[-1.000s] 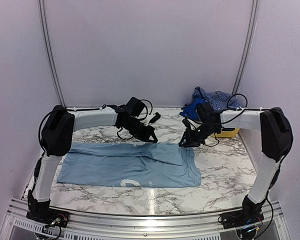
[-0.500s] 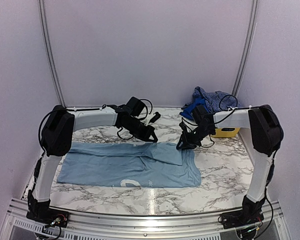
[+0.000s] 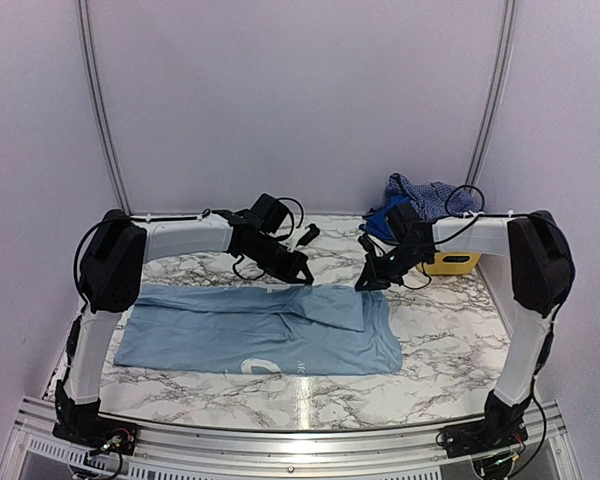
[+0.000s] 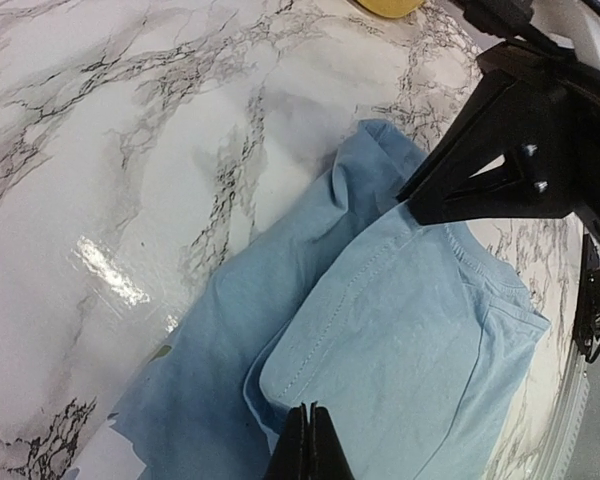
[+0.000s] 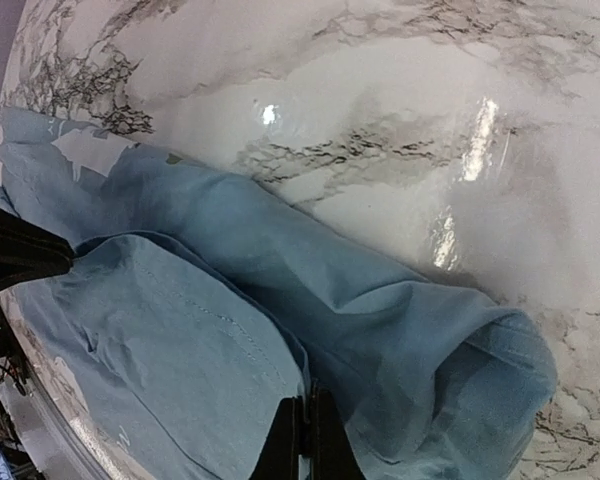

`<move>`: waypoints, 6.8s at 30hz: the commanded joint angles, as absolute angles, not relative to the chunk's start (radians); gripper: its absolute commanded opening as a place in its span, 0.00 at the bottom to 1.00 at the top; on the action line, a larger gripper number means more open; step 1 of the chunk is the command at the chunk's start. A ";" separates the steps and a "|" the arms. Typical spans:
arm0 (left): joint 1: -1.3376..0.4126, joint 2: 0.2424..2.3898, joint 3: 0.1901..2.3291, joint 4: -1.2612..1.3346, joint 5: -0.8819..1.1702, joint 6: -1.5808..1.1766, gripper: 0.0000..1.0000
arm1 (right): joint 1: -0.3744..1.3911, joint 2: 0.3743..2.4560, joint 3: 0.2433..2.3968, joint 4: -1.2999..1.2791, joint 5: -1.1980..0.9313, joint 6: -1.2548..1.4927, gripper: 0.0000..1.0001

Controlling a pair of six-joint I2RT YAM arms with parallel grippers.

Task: Fold and stack the mixed laundry pile
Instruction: Adjust the rectangle-folded T-shirt at the center of the board, then smooth out the rectangle-folded T-shirt at the center of the board.

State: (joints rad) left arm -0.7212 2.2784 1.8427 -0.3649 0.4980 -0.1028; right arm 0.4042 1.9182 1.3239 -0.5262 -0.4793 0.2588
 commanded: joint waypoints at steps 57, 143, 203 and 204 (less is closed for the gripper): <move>-0.241 1.464 1.013 -0.267 0.103 -0.379 0.99 | 0.346 1.945 1.398 -0.527 -0.396 0.274 0.44; -0.055 1.712 1.046 -0.386 0.276 -0.460 0.28 | 0.843 2.356 2.000 -0.800 -0.253 -0.164 0.00; -0.159 1.803 1.143 -0.479 0.054 -0.238 0.23 | 0.729 1.989 1.592 -0.752 -0.237 0.199 0.36; -0.193 1.790 1.160 -0.505 -0.060 -0.208 0.23 | 0.715 1.954 1.545 -0.749 -0.220 0.224 0.36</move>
